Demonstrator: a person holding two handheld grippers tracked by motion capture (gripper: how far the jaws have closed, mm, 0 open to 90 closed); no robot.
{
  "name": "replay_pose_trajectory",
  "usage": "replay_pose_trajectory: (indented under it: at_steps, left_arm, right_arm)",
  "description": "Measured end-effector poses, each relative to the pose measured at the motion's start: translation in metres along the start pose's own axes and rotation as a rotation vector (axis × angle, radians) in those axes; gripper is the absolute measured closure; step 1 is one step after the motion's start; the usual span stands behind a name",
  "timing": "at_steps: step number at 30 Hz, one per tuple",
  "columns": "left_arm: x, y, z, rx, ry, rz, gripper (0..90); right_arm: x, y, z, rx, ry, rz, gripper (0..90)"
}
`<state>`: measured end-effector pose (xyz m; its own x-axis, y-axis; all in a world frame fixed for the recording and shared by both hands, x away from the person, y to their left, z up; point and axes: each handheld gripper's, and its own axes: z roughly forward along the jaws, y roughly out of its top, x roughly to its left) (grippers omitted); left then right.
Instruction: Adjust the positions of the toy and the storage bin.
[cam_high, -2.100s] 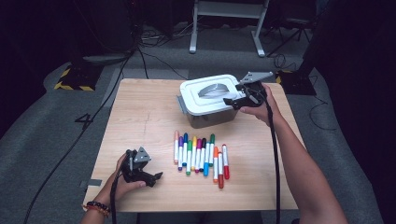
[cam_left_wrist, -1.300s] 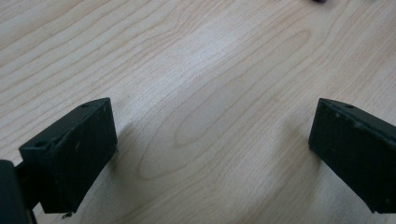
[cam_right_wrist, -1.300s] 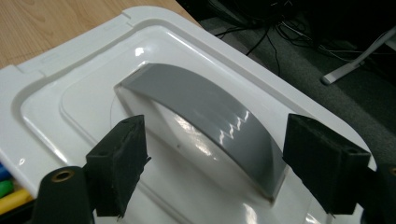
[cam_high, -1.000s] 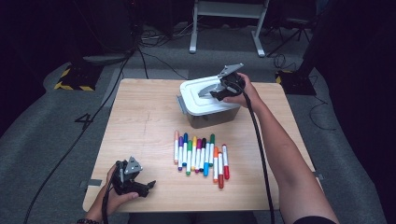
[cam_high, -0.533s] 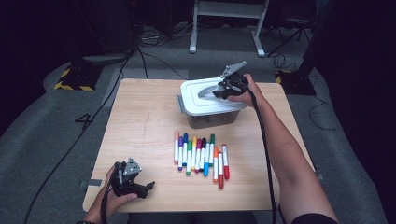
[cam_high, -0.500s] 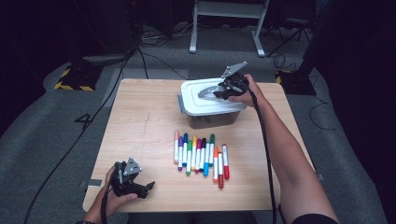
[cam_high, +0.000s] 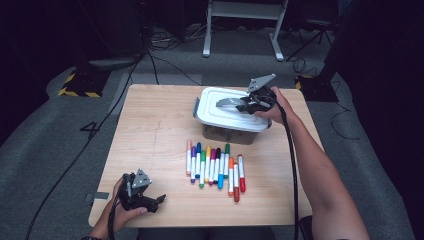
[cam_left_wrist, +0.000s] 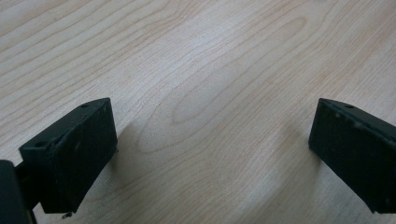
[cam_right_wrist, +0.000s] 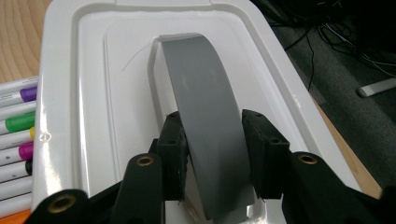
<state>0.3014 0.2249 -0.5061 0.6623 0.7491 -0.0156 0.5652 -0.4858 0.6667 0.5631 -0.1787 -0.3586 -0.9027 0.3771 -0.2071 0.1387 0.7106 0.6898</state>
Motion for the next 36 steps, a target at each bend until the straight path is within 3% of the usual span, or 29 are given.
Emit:
replay_pose_trajectory:
  at_steps: [12, 23, 28, 36]
  left_arm:
    - [0.000, 0.000, 0.000, 0.002, -0.002, 0.002, 1.1]
    - [0.000, 0.000, 0.000, 0.004, -0.002, 0.001, 0.9]
    - [0.000, 0.000, 0.000, 0.004, -0.002, 0.001, 0.9]
    - [0.000, 0.001, 0.001, 0.007, -0.006, 0.009, 0.4]
  right_arm:
    - [0.018, -0.004, -0.014, -0.017, 0.007, 0.026, 65.8]
    - [0.022, -0.005, -0.019, 0.002, 0.055, 0.020, 64.3]
    - [0.023, -0.006, -0.024, -0.017, 0.066, 0.032, 64.1]
    - [0.022, -0.001, -0.028, -0.044, 0.064, 0.057, 55.0]
